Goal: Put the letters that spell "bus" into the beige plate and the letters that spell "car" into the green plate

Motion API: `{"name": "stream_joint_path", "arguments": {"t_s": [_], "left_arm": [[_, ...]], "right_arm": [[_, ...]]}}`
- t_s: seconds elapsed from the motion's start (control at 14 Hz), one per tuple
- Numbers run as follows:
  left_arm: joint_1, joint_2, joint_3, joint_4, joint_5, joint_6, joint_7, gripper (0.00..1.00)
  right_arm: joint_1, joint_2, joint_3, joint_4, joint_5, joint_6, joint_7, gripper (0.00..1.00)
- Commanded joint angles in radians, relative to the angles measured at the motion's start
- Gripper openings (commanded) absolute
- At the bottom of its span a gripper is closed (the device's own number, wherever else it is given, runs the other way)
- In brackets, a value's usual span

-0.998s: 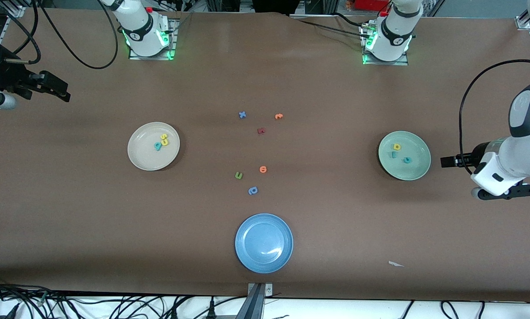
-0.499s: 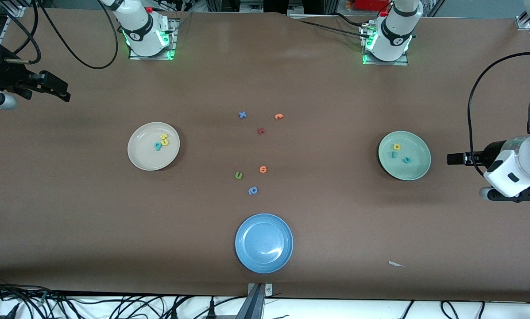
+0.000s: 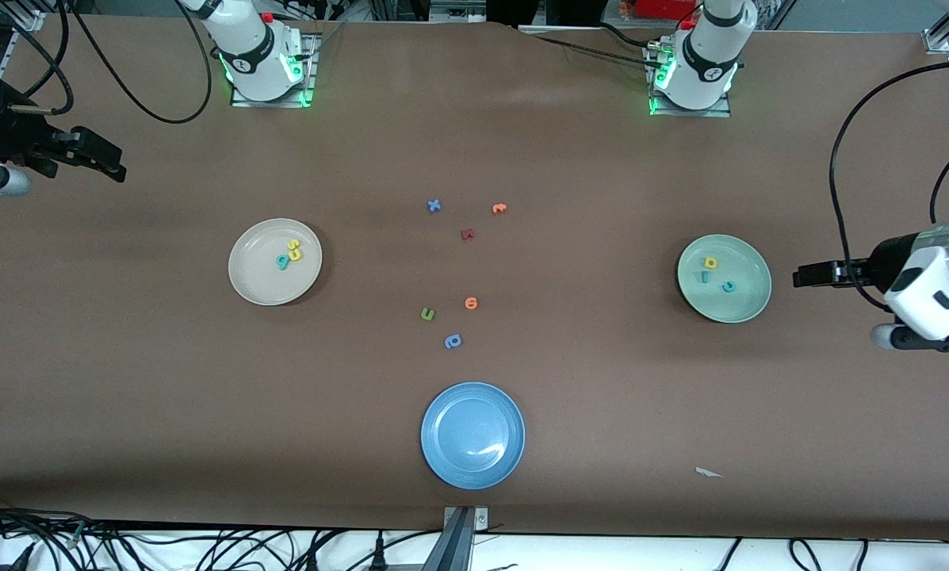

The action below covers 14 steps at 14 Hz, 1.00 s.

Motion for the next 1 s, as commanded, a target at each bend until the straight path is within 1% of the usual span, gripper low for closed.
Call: {"name": "stream_joint_path", "arguments": {"t_s": [0.0,0.14,0.29,0.71,0.78,0.86,0.93], "left_arm": [[-0.019,-0.140,0.031,-0.210,-0.032,0.130,0.023,0.98],[-0.019,-0.210,0.025,-0.329,-0.024,0.219,0.023,0.98],[-0.018,-0.263,0.014,-0.406,-0.024,0.300,0.023,0.97],[-0.013,-0.261,0.012,-0.391,-0.021,0.307,0.027,0.99],[-0.015,-0.260,0.012,-0.392,-0.011,0.308,0.056,0.99],[-0.021,-0.257,0.012,-0.383,0.046,0.310,0.090,0.99],[-0.016,-0.257,0.011,-0.372,0.078,0.299,0.125,0.99]], "right_arm": [[0.005,-0.002,-0.001,0.013,-0.001,-0.017,0.009,1.00],[0.005,-0.002,-0.001,0.014,-0.001,-0.017,0.009,1.00],[0.005,-0.002,-0.001,0.013,-0.001,-0.017,0.009,1.00],[0.005,-0.002,-0.001,0.014,-0.001,-0.017,0.009,1.00],[0.005,-0.002,-0.001,0.014,-0.001,-0.017,0.009,1.00],[0.005,-0.002,-0.001,0.014,-0.001,-0.017,0.009,1.00],[0.005,-0.002,-0.001,0.014,0.000,-0.017,0.009,1.00]]}}
